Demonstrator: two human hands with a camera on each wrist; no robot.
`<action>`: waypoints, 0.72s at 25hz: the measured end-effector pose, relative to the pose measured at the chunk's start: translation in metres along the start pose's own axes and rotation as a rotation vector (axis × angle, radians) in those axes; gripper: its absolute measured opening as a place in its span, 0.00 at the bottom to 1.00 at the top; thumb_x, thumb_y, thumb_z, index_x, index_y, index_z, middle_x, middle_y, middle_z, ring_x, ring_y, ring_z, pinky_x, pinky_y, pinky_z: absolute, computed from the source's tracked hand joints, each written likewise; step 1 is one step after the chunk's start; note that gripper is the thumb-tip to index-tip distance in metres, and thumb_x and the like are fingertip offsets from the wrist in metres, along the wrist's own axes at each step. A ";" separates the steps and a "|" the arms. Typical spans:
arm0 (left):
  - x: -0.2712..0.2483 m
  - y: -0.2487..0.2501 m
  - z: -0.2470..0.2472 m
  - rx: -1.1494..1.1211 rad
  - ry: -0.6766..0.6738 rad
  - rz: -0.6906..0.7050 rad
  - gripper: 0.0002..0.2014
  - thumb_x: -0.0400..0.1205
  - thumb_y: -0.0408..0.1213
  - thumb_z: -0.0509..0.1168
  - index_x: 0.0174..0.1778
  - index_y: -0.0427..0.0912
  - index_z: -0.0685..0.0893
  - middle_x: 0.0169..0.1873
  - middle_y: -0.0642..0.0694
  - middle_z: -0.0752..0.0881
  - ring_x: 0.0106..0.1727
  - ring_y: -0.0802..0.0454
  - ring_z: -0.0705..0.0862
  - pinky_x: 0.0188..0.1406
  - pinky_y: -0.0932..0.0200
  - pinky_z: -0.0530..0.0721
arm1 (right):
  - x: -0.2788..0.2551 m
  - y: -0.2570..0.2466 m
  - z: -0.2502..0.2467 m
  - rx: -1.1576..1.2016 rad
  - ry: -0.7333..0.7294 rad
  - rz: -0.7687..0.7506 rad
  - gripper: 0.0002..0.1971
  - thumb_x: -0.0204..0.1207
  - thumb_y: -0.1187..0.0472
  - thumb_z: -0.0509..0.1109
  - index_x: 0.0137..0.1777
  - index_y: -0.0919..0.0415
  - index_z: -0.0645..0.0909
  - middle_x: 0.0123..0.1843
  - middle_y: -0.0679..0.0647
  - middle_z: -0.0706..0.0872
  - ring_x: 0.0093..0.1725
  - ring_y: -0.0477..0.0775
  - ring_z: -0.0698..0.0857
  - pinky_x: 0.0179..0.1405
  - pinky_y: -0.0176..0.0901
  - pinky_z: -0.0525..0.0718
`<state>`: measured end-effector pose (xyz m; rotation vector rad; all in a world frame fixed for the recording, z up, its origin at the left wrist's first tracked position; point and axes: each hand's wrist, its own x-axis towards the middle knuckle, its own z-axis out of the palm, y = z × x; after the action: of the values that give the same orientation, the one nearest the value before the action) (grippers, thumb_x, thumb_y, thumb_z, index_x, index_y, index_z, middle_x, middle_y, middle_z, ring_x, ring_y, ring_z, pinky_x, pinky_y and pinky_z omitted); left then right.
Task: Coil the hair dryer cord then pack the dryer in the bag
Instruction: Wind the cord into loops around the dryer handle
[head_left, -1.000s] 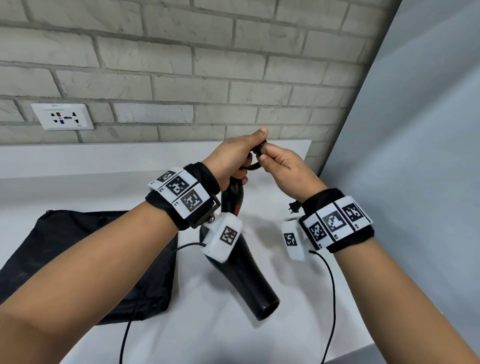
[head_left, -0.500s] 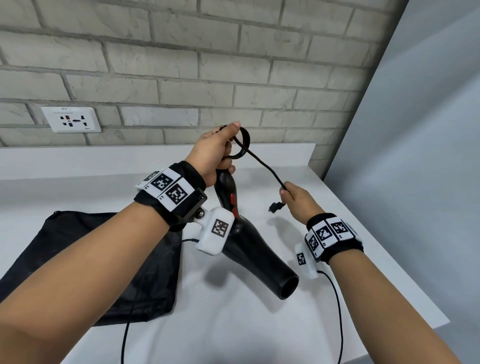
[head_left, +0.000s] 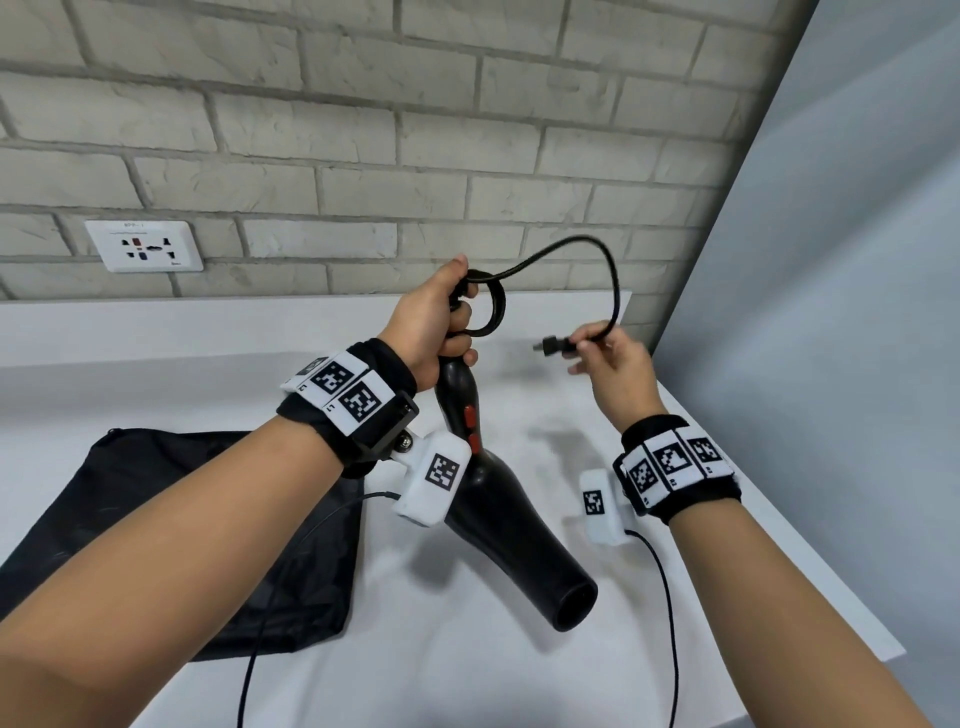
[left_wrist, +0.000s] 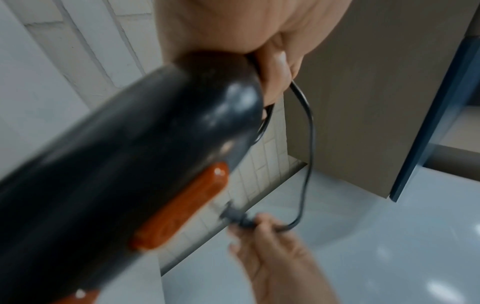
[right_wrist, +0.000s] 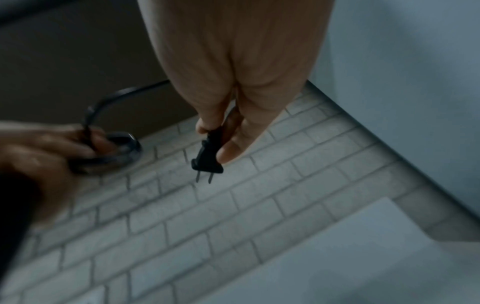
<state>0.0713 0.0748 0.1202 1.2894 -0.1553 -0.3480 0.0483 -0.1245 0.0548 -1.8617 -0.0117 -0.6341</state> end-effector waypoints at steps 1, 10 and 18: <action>0.001 -0.003 0.001 0.016 -0.001 -0.009 0.17 0.84 0.54 0.53 0.35 0.45 0.70 0.14 0.55 0.58 0.12 0.57 0.54 0.19 0.65 0.66 | 0.002 -0.015 0.002 0.060 0.012 -0.069 0.17 0.78 0.75 0.58 0.39 0.52 0.76 0.41 0.55 0.83 0.36 0.35 0.86 0.35 0.28 0.84; -0.002 -0.011 0.014 0.068 -0.055 -0.051 0.17 0.84 0.55 0.50 0.40 0.46 0.72 0.12 0.55 0.59 0.12 0.58 0.54 0.23 0.61 0.65 | -0.008 -0.055 0.031 -0.054 -0.082 -0.242 0.09 0.74 0.66 0.64 0.40 0.50 0.78 0.44 0.59 0.83 0.39 0.50 0.83 0.40 0.34 0.82; -0.009 -0.011 0.023 0.193 -0.221 -0.013 0.17 0.85 0.54 0.49 0.41 0.47 0.73 0.14 0.56 0.59 0.13 0.59 0.53 0.20 0.64 0.65 | -0.014 -0.044 0.035 -0.269 0.103 -0.233 0.09 0.70 0.68 0.71 0.40 0.61 0.72 0.23 0.46 0.68 0.23 0.40 0.73 0.25 0.26 0.70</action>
<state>0.0541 0.0538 0.1164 1.4405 -0.3747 -0.4960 0.0375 -0.0724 0.0783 -2.1024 -0.0800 -0.9300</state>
